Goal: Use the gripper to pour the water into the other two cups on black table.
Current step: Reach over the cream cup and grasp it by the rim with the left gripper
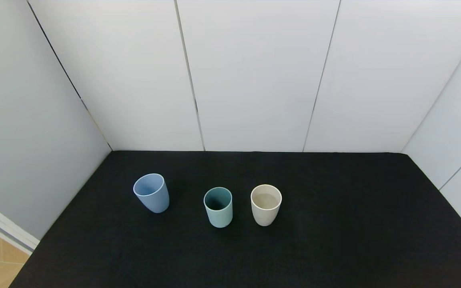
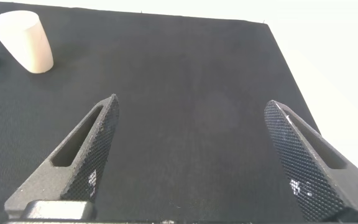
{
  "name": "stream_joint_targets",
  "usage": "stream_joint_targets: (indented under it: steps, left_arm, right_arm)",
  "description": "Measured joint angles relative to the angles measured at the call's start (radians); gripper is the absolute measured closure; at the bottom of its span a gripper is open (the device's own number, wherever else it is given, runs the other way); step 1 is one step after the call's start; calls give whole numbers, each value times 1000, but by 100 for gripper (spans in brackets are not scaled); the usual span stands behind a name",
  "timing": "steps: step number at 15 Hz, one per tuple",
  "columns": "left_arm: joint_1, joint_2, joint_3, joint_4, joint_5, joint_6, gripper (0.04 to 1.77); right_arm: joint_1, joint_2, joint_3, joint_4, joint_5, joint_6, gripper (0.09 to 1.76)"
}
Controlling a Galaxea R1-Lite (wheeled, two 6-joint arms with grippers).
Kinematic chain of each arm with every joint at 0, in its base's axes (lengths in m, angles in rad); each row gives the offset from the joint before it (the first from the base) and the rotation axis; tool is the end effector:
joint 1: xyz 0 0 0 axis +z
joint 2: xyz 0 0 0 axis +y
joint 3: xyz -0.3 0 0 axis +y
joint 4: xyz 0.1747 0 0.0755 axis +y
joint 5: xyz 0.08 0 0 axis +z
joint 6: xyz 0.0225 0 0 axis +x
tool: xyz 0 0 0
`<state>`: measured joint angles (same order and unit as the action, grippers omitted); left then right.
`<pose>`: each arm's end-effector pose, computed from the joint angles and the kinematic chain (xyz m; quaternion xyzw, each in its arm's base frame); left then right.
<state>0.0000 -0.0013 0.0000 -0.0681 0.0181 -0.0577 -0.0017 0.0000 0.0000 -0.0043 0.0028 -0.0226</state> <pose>-0.0231 0.0004 0.0824 -0.0291 -0.0349 0.0080 0.9989 -0.0228 0.0001 0.0759 -0.0113 -0.0022 0.0005 0.9999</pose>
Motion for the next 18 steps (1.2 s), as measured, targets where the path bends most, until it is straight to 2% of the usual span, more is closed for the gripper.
stream_joint_targets:
  steps: [3, 7, 10, 15, 18]
  left_arm:
    - [0, 1, -31, 19, -29, 2, 9]
    - [0, 72, -186, 70, -157, 1, 9]
    - [-9, 211, -301, 69, -248, 2, 9]
    - [-18, 541, -503, 68, -405, 17, 9]
    - [-77, 746, -601, 68, -437, 60, 9]
  right_arm:
    - [0, 0, 0, 0, 0, 0, 14]
    - [0, 0, 0, 0, 0, 0, 14]
    - [0, 0, 0, 0, 0, 0, 14]
    - [0, 0, 0, 0, 0, 0, 14]
    - [0, 0, 0, 0, 0, 0, 14]
